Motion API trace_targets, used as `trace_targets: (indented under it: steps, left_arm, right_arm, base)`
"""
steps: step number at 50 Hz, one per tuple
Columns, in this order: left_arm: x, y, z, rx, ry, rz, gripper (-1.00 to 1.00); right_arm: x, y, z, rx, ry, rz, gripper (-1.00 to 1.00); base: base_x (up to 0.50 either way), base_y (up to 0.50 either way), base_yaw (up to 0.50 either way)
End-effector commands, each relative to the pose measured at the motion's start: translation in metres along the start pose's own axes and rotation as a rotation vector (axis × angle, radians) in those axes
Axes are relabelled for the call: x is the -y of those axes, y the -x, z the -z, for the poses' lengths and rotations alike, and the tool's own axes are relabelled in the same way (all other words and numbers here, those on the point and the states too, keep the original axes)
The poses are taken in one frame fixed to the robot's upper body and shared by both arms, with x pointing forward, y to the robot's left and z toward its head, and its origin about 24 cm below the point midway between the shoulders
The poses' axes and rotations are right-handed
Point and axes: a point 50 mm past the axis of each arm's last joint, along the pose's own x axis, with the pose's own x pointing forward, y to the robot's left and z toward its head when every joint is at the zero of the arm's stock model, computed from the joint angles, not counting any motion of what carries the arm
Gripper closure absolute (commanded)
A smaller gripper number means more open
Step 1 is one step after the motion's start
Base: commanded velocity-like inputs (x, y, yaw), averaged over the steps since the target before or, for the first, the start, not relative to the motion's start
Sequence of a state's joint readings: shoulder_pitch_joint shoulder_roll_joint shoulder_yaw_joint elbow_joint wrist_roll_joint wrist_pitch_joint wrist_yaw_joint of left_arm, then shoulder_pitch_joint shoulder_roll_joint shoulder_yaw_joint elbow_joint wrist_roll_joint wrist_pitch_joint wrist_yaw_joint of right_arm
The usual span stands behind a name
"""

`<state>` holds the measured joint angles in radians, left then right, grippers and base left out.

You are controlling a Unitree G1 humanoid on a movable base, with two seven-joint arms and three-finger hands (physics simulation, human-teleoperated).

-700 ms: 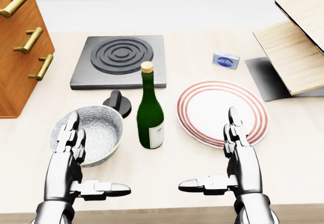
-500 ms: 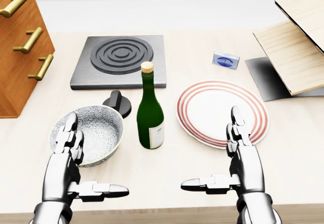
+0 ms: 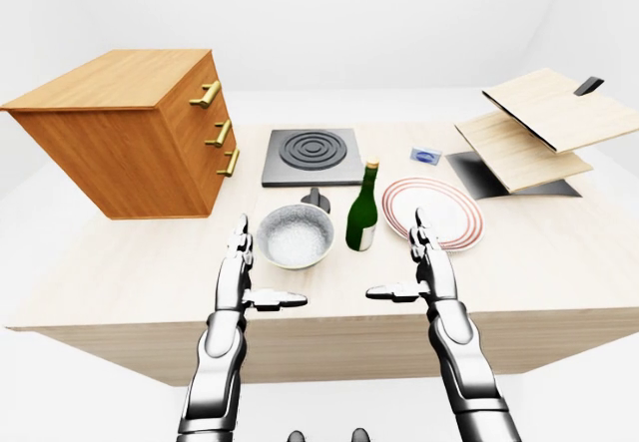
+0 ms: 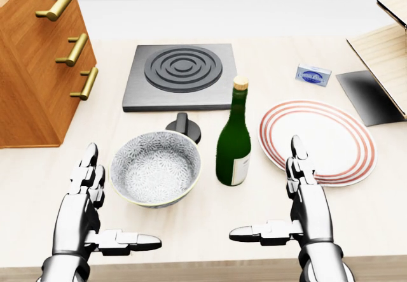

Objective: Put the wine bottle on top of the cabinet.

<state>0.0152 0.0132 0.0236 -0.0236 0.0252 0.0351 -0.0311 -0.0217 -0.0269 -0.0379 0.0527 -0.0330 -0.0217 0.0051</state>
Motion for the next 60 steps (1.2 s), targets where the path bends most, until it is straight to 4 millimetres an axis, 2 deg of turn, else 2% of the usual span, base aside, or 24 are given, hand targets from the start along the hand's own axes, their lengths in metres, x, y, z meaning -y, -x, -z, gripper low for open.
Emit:
trace_targets:
  steps: [1,48,60]
  left_arm:
    - [-0.0008,0.0002,0.0004,-0.001,-0.010,0.002,-1.00]
    - [-0.0002,0.0009,0.0002,0.004,-0.023,0.000,-1.00]
    - [-0.0003,0.0017,0.0003,0.004,-0.021,0.001,-1.00]
  right_arm:
    - [-0.0013,0.0001,0.0012,-0.003,0.005,-0.001,-1.00]
    - [-0.0020,0.0013,0.0020,-0.003,0.017,-0.004,-1.00]
    - [-0.0029,0.0015,0.0017,0.004,0.026,-0.001,-1.00]
  base:
    - [-0.01,0.50,0.00]
    - [-0.01,0.50,0.00]
    - [0.00,0.05,0.00]
